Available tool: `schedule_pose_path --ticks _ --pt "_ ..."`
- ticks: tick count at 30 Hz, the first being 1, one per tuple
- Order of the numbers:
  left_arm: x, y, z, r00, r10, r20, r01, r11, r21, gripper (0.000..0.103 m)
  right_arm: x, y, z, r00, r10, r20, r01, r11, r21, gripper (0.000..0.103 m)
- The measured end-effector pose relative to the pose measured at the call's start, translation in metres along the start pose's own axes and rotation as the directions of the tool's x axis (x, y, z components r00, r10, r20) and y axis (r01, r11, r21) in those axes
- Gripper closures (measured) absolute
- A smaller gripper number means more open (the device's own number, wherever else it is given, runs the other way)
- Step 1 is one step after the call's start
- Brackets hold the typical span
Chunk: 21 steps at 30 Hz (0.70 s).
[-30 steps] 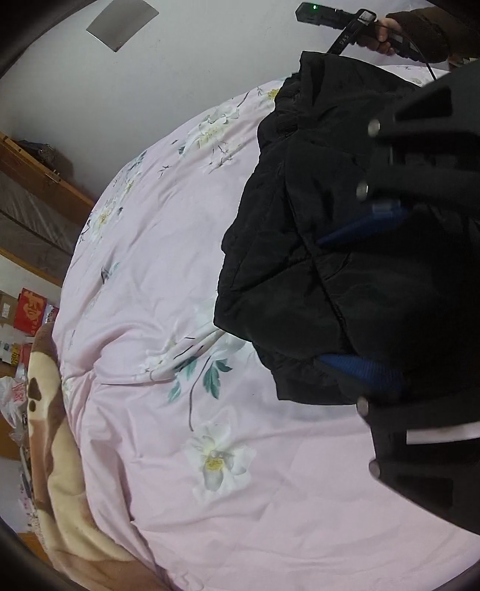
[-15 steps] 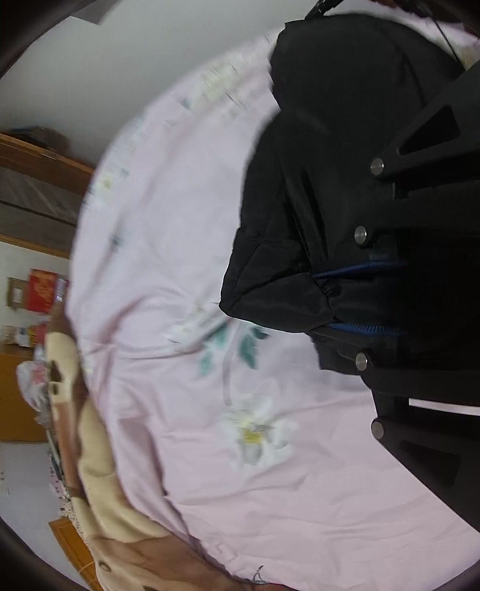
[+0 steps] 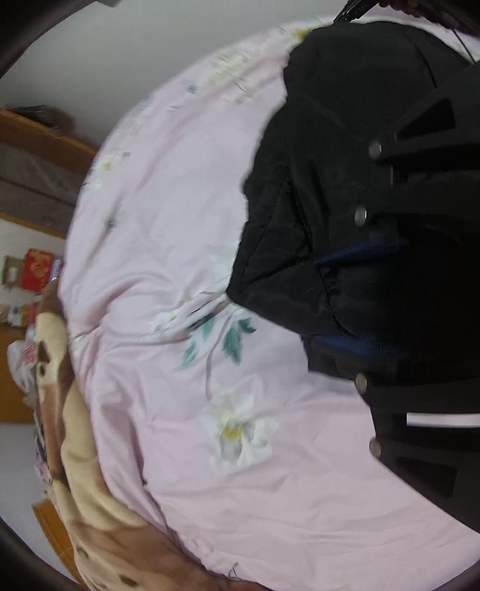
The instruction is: Fold large clothes
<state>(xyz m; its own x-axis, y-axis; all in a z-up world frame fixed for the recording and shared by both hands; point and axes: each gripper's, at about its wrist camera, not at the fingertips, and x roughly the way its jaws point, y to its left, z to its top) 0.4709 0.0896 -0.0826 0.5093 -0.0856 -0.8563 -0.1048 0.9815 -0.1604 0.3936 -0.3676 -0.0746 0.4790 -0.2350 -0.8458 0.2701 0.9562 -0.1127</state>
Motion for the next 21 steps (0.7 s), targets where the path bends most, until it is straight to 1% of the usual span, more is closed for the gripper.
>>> schedule_pose_path --ticks 1,2,4,5,6,7,8,9,10,11,12,13,14,15,16,17,19,20,21 --pt "-0.011 0.002 0.0 1.0 0.01 0.014 -0.01 1.0 0.002 0.05 -0.015 -0.005 0.002 0.999 0.009 0.044 -0.01 1.0 0.03 0.066" --pt "-0.026 0.003 -0.001 0.999 0.014 0.045 -0.014 1.0 0.002 0.05 -0.035 -0.009 0.003 0.995 0.025 0.092 -0.031 0.998 0.055 0.053" --pt "-0.054 0.001 -0.007 0.995 -0.018 0.101 0.019 1.0 -0.001 0.049 -0.064 -0.009 0.0 0.982 0.066 0.175 -0.079 0.995 0.068 0.052" --pt "-0.067 -0.005 -0.014 0.991 -0.011 0.133 0.011 1.0 0.004 0.045 -0.084 -0.004 -0.006 0.966 0.109 0.236 -0.127 0.99 0.061 0.051" --pt "-0.077 -0.015 -0.02 0.988 -0.009 0.152 0.005 1.0 0.027 0.042 -0.096 0.003 -0.01 0.957 0.134 0.259 -0.15 0.988 0.044 0.051" --pt "-0.083 -0.024 -0.025 0.986 -0.015 0.167 0.007 0.999 0.05 0.041 -0.104 0.013 -0.013 0.95 0.165 0.266 -0.176 0.984 0.017 0.05" --pt "-0.089 -0.036 -0.032 0.984 -0.03 0.178 0.017 0.997 0.074 0.041 -0.11 0.026 -0.016 0.942 0.206 0.265 -0.207 0.978 -0.022 0.05" --pt "-0.09 -0.045 -0.036 0.984 -0.051 0.173 0.036 0.996 0.087 0.041 -0.112 0.041 -0.021 0.938 0.236 0.254 -0.228 0.972 -0.061 0.05" --pt "-0.09 -0.058 -0.043 0.985 -0.079 0.156 0.064 0.993 0.095 0.041 -0.112 0.049 -0.023 0.937 0.252 0.243 -0.239 0.967 -0.082 0.05" --pt "-0.087 -0.069 -0.048 0.987 -0.091 0.135 0.077 0.991 0.105 0.041 -0.108 0.067 -0.029 0.935 0.282 0.213 -0.261 0.958 -0.122 0.05" --pt "-0.079 -0.084 -0.054 0.989 -0.104 0.106 0.091 0.988 0.126 0.041 -0.105 0.079 -0.033 0.936 0.293 0.196 -0.268 0.952 -0.146 0.05" --pt "-0.072 -0.093 -0.058 0.991 -0.097 0.094 0.082 0.986 0.144 0.041 -0.102 0.09 -0.037 0.937 0.295 0.186 -0.268 0.95 -0.159 0.05" --pt "-0.061 -0.103 -0.063 0.995 -0.076 0.07 0.064 0.984 0.164 0.041 -0.092 0.103 -0.042 0.942 0.298 0.157 -0.271 0.947 -0.172 0.05" --pt "-0.05 -0.11 -0.068 0.997 -0.044 0.058 0.033 0.985 0.168 0.041 -0.087 0.108 -0.047 0.944 0.301 0.139 -0.276 0.946 -0.171 0.05" --pt "-0.038 -0.114 -0.072 0.999 -0.008 0.037 0.002 0.985 0.17 0.041 -0.074 0.116 -0.051 0.945 0.309 0.105 -0.291 0.943 -0.161 0.05" --pt "-0.024 -0.115 -0.074 1.0 0.014 0.002 -0.014 0.986 0.167 0.04 -0.062 0.121 -0.054 0.952 0.297 0.08 -0.282 0.946 -0.159 0.05" --pt "0.002 -0.11 -0.077 0.999 0.018 -0.038 -0.012 0.989 0.145 0.039 -0.046 0.126 -0.062 0.96 0.278 0.04 -0.269 0.951 -0.152 0.05" --pt "0.012 -0.109 -0.078 0.998 0.019 -0.054 -0.011 0.989 0.149 0.039 -0.032 0.13 -0.065 0.963 0.268 0.018 -0.261 0.951 -0.168 0.05" --pt "0.018 -0.109 -0.08 0.998 0.024 -0.053 -0.015 0.987 0.16 0.039 -0.025 0.132 -0.068 0.964 0.267 0.014 -0.26 0.949 -0.177 0.05"
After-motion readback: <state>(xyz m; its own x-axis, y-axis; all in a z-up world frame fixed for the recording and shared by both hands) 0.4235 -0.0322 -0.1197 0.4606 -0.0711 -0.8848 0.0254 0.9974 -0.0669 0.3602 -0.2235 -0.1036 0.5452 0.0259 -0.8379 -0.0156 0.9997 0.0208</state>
